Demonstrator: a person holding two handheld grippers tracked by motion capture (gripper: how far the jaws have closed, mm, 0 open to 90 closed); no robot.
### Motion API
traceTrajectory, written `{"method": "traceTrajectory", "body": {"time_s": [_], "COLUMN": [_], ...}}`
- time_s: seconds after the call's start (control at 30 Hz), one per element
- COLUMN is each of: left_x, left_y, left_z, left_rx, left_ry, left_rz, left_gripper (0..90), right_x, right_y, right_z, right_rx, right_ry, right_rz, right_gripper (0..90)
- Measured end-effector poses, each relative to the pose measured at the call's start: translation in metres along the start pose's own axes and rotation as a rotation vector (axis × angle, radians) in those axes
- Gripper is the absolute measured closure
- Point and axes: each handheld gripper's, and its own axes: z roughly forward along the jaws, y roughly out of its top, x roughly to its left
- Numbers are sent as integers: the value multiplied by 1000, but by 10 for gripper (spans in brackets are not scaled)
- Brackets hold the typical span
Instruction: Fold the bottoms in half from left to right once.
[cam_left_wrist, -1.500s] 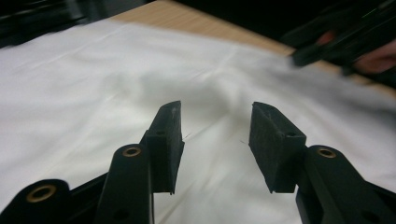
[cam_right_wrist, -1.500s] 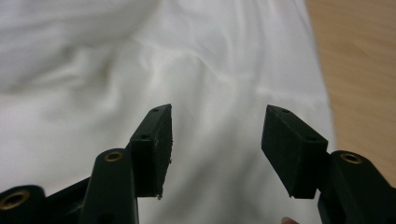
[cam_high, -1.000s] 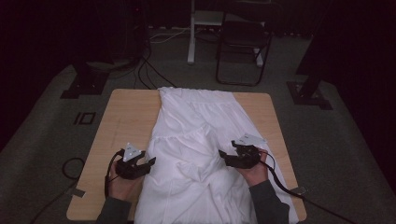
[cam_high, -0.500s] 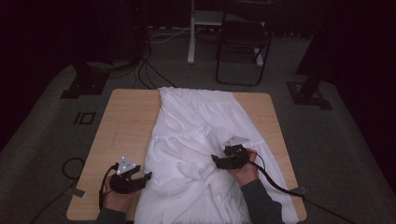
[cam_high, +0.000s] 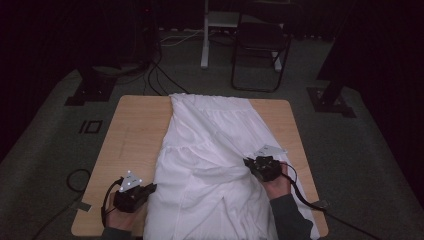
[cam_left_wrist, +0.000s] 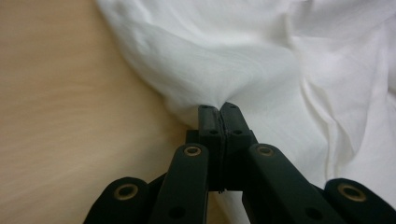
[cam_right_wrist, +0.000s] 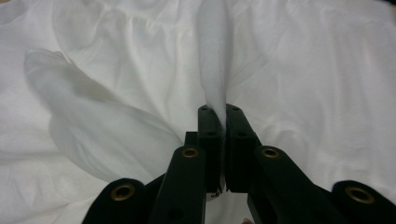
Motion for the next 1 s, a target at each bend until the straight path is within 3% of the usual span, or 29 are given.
{"method": "traceTrajectory", "body": {"time_s": [0.1,0.17,0.2,0.23,0.4,0.47,0.53,0.57,0.67,0.7,0.73,0.77,0.83,0.9,0.93,0.97,1.0], "left_x": [2,2,0,-2,-14,-22,-25,-31,-40,-41,-41,-42,-43,-46,-46,-49,-50], "left_y": [7,7,12,15,23,28,30,33,38,38,38,39,39,39,39,37,35], "left_z": [-13,-13,-21,-23,-23,-22,-21,-16,-4,0,0,7,27,47,47,69,80], "left_rx": [-32,-32,-49,-50,-55,-62,-64,-70,-63,-58,-58,-43,-3,43,43,100,130], "left_ry": [29,29,13,11,-20,-53,-70,-116,-114,-109,-109,-112,-129,-130,-130,-116,-101], "left_rz": [-11,-11,-6,2,39,58,67,75,112,116,116,113,97,107,107,125,140], "left_gripper": [896,896,896,895,895,894,891,879,751,696,662,619,555,524,522,522,528], "right_x": [-9,-12,-12,-19,-32,-42,-50,-55,-70,-79,-79,-92,-101,-107,-107,-113,-114], "right_y": [4,6,6,9,11,13,12,11,3,-5,-5,-21,-39,-54,-54,-71,-75], "right_z": [-14,-19,-19,-32,-42,-67,-81,-88,-89,-86,-86,-75,-60,-45,-45,-30,-25], "right_rx": [-35,-51,-51,-83,-100,-205,-265,-283,-244,-220,-220,-160,-98,-43,-43,11,25], "right_ry": [-14,-19,-19,-33,-54,-99,-117,-139,-250,-271,-271,-301,-308,-310,-310,-300,-295], "right_rz": [8,9,9,10,17,45,79,91,89,114,114,143,165,178,178,208,215], "right_gripper": [871,871,872,871,873,873,874,873,873,873,873,872,870,867,867,857,855]}}
